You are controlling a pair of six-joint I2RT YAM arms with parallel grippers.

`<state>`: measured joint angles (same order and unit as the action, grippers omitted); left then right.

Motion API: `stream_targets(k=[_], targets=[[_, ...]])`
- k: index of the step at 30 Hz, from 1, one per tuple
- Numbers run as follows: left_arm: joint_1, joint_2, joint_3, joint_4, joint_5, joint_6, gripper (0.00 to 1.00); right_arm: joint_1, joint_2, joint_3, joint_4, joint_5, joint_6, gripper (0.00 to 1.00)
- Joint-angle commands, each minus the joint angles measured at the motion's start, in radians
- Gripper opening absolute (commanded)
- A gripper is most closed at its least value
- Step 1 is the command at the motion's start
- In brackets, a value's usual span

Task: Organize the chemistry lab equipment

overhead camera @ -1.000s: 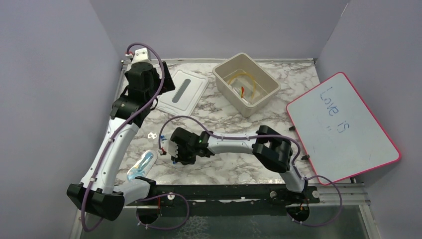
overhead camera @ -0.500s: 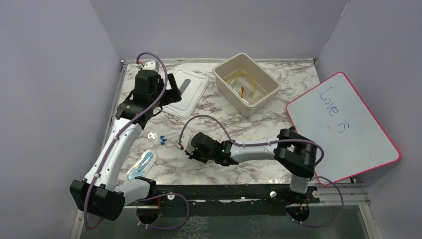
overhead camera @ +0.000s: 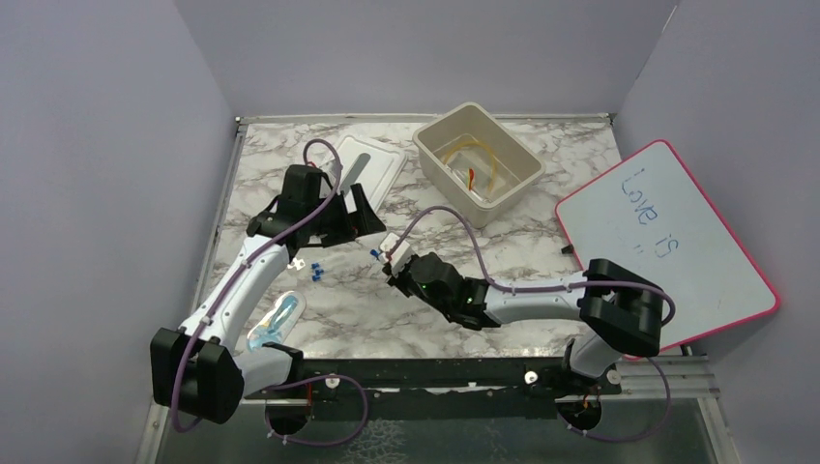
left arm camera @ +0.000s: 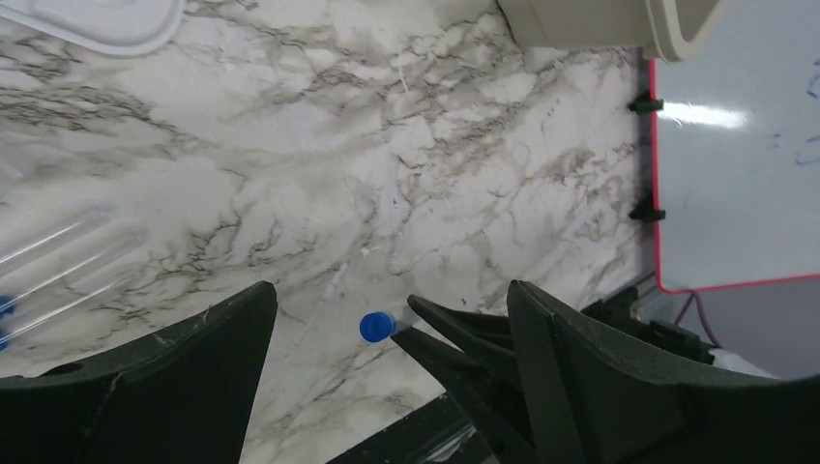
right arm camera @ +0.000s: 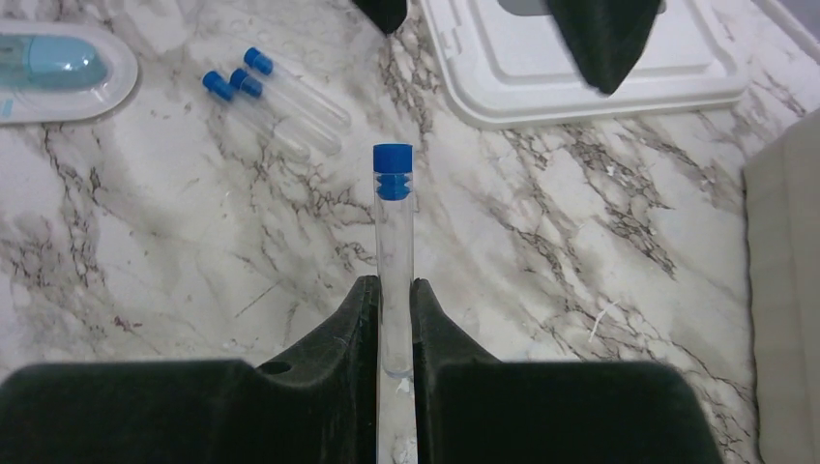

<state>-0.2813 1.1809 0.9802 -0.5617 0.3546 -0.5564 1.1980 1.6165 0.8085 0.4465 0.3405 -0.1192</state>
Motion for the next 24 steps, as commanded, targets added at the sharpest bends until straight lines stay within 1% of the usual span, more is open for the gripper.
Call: stream_targets(k=[1,4,8,13,16,20,24], targets=[[0.005,0.005,-0.037,0.091,0.25,-0.025,0.89,-0.018,-0.045,-0.033,0.167,0.079,0.016,0.05],[0.005,0.022,-0.065,0.101,0.292,-0.018,0.8,-0.031,-0.042,-0.028,0.185,0.084,0.004,0.05],[0.005,0.022,-0.085,0.101,0.264,-0.017,0.69,-0.039,-0.048,-0.035,0.216,0.093,-0.008,0.05],[0.005,0.026,-0.102,0.134,0.265,-0.064,0.56,-0.041,-0.053,-0.047,0.231,0.081,-0.001,0.05],[0.005,0.03,-0.105,0.144,0.261,-0.08,0.53,-0.043,-0.056,-0.054,0.244,0.065,-0.006,0.05],[0.005,0.028,-0.097,0.159,0.241,-0.106,0.55,-0.043,-0.051,-0.059,0.249,0.051,-0.016,0.05],[0.005,0.027,-0.101,0.187,0.22,-0.136,0.54,-0.043,-0.056,-0.073,0.263,0.042,-0.024,0.05]])
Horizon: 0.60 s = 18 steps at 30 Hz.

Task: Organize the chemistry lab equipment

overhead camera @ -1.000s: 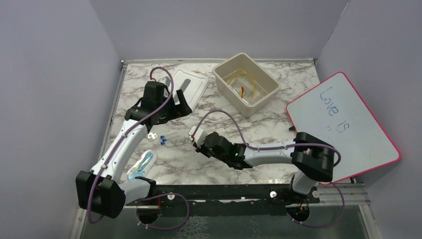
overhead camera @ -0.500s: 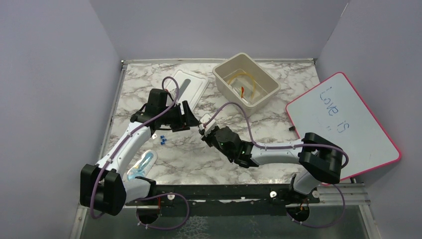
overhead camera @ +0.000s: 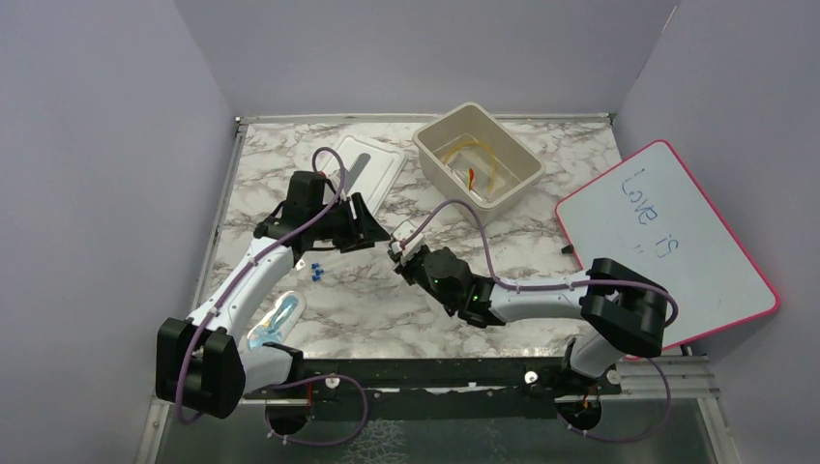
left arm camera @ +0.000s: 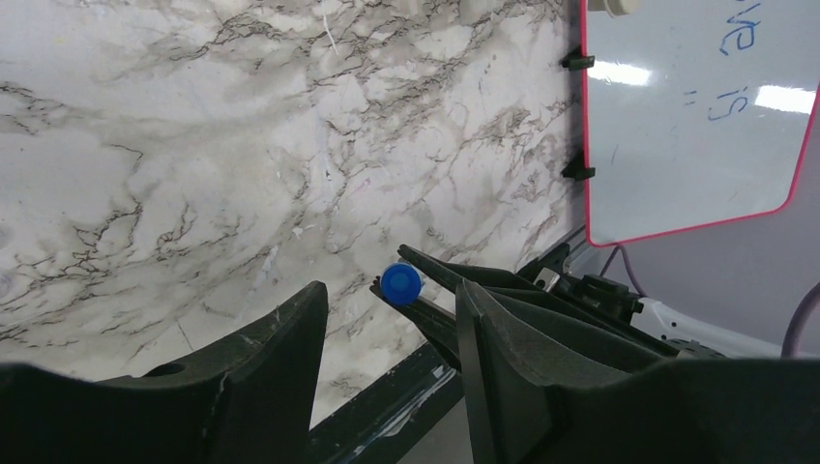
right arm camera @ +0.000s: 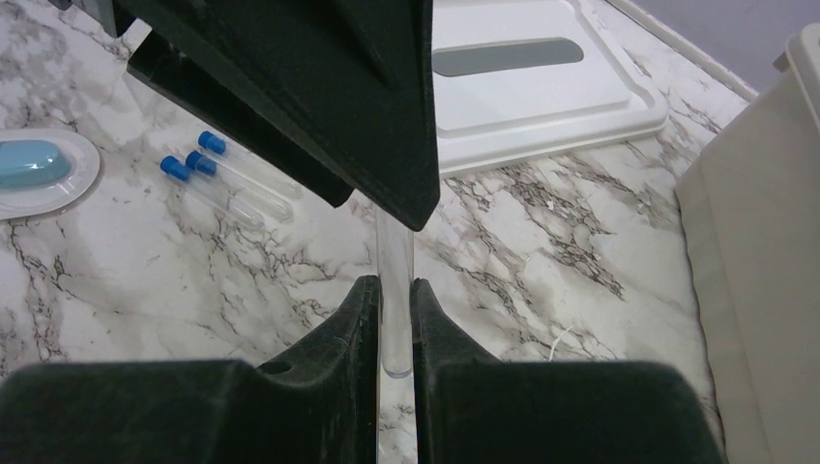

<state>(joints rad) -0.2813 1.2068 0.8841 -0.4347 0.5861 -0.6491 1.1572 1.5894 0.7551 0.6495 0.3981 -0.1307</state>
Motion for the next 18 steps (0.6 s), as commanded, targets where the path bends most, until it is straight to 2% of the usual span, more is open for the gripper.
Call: stream_targets(k=[1,12,18], targets=[[0.005,0.003,-0.008,0.068,-0.006,-0.051,0.53,-0.002,-0.032,-0.021,0.062,-0.021,-0.014,0.05],[0.005,0.016,-0.033,0.096,0.023,-0.074,0.36,-0.002,-0.042,-0.039,0.084,-0.048,-0.03,0.05],[0.005,0.004,-0.029,0.106,0.016,-0.078,0.14,-0.002,-0.044,-0.04,0.077,-0.045,-0.033,0.05]])
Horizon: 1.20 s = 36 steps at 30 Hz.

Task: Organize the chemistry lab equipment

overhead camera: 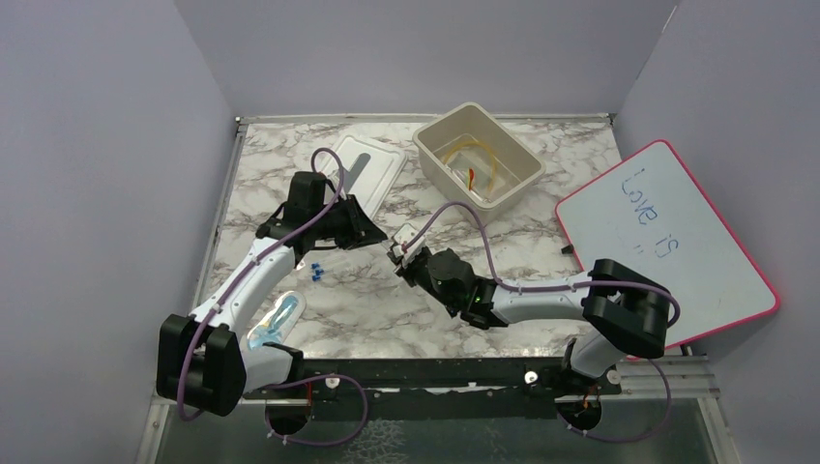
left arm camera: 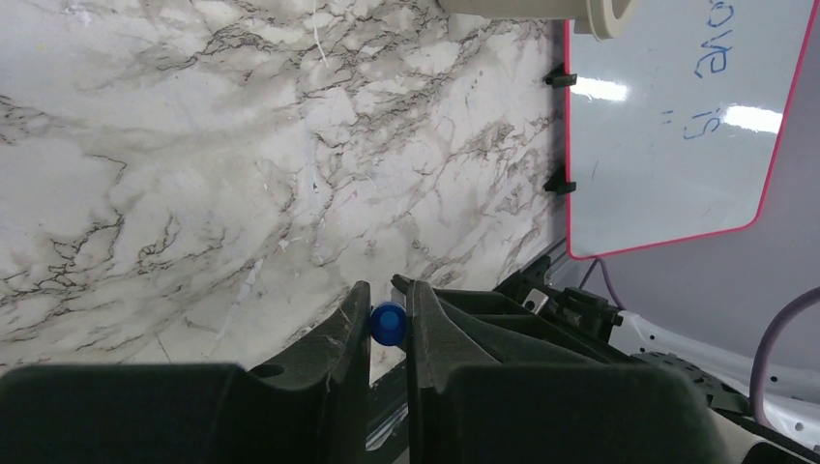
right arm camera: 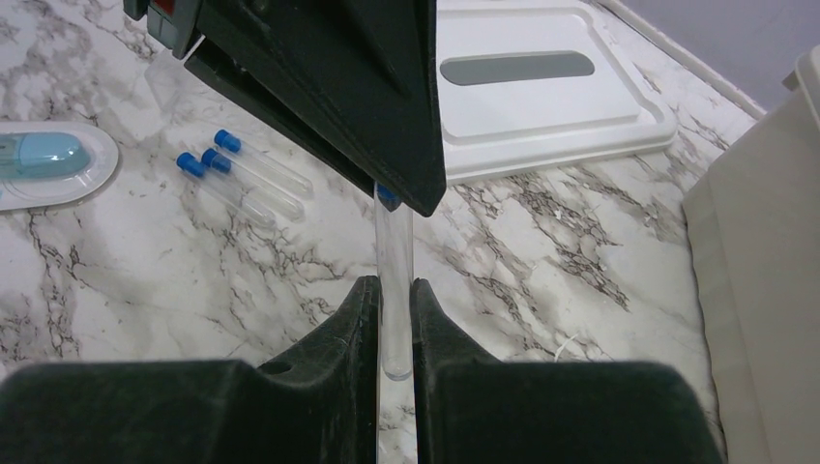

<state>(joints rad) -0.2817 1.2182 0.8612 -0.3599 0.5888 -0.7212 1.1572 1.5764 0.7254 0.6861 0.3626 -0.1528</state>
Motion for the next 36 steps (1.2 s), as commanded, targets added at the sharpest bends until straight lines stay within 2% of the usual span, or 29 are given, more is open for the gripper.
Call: stream_targets(k=[1,3,6,8,9,12,17,20,25,31,36], targets=[[0.006,-0.008,-0.005,0.032,0.009,-0.005,0.1,-0.002,-0.031,-0.009,0.037,-0.002,-0.004,0.06],[0.006,-0.013,-0.002,0.029,-0.003,0.005,0.02,-0.002,-0.03,0.005,0.01,0.034,0.02,0.18],[0.006,-0.023,0.026,-0.008,-0.071,0.05,0.0,-0.002,-0.059,0.018,-0.055,0.061,0.062,0.5],[0.006,-0.026,0.058,-0.054,-0.154,0.094,0.0,-0.002,-0.094,0.003,-0.058,0.052,0.077,0.63],[0.006,-0.026,0.078,-0.08,-0.211,0.124,0.0,-0.002,-0.11,0.001,-0.072,0.048,0.097,0.66],[0.006,-0.028,0.136,-0.155,-0.428,0.196,0.0,-0.002,-0.156,0.006,-0.157,0.016,0.176,0.67],[0.006,-0.05,0.183,-0.188,-0.816,0.253,0.0,-0.002,-0.199,-0.016,-0.259,-0.026,0.314,0.67],[0.006,-0.044,0.206,-0.188,-0.965,0.268,0.0,-0.002,-0.21,-0.063,-0.26,-0.011,0.368,0.67],[0.006,0.015,0.247,-0.168,-1.096,0.267,0.0,-0.002,-0.235,-0.092,-0.288,0.007,0.388,0.67],[0.006,0.077,0.201,-0.092,-1.167,0.151,0.01,-0.003,-0.277,-0.099,-0.332,0.051,0.371,0.67],[0.006,0.131,0.18,-0.051,-1.203,0.121,0.01,-0.004,-0.341,-0.113,-0.401,0.045,0.387,0.67]])
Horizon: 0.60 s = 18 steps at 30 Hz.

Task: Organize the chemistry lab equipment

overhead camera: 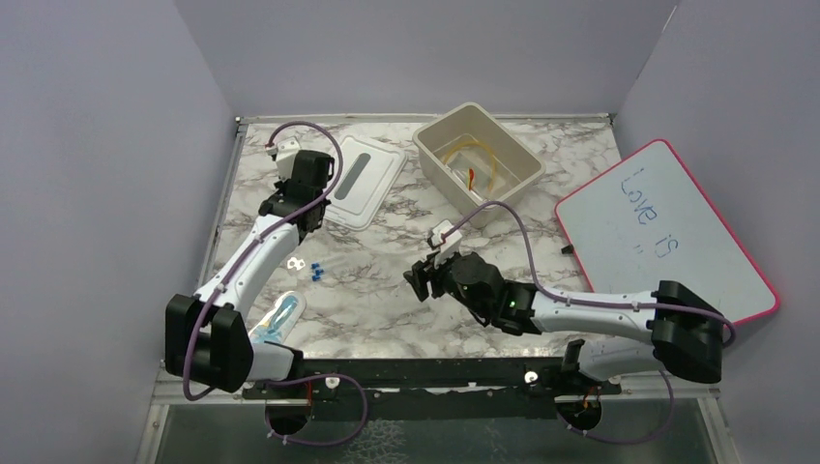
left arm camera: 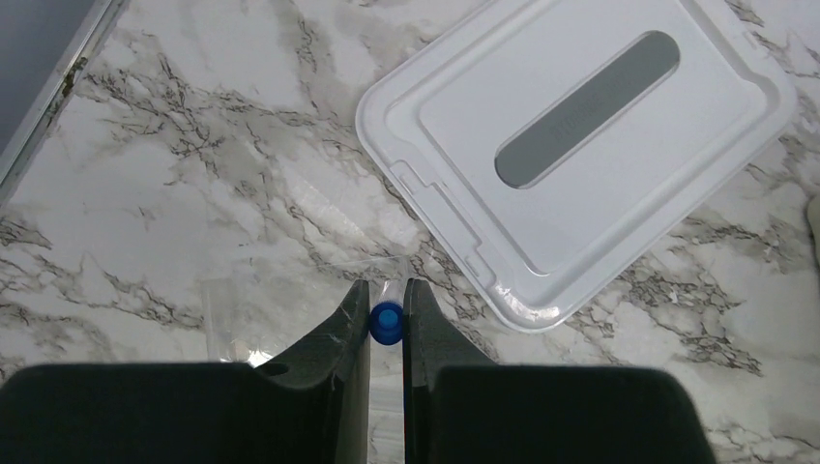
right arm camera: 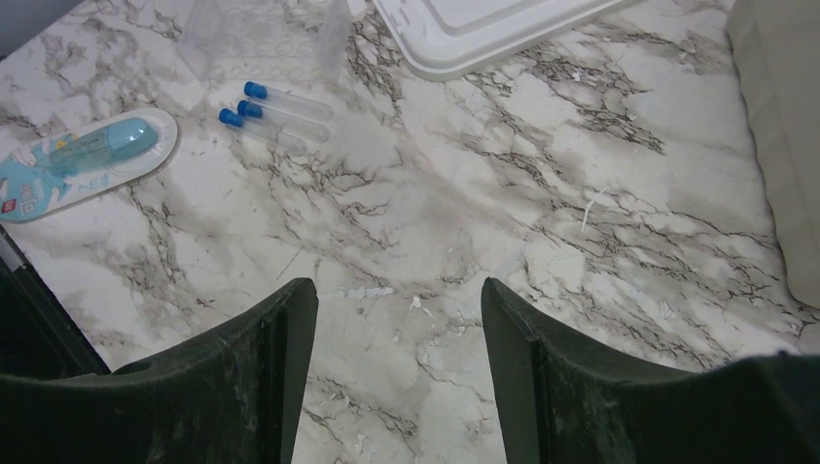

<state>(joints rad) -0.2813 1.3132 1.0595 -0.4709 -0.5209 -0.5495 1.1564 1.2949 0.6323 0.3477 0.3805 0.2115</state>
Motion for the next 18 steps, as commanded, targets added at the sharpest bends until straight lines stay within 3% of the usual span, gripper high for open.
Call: stream_targets(k=[1,12,18], targets=[[0.006,0.045,-0.021,0.064,-0.103,-0.054,0.01,-0.004,-0.07,-0.025,-0.07,0.024,0.024,0.67],[0.049,0.078,-0.175,0.244,-0.018,-0.088,0.01,-0.011,-0.087,-0.035,-0.085,0.013,0.029,0.67],[0.051,0.107,-0.188,0.278,0.015,-0.08,0.01,-0.012,-0.074,-0.03,-0.085,0.011,0.023,0.67]])
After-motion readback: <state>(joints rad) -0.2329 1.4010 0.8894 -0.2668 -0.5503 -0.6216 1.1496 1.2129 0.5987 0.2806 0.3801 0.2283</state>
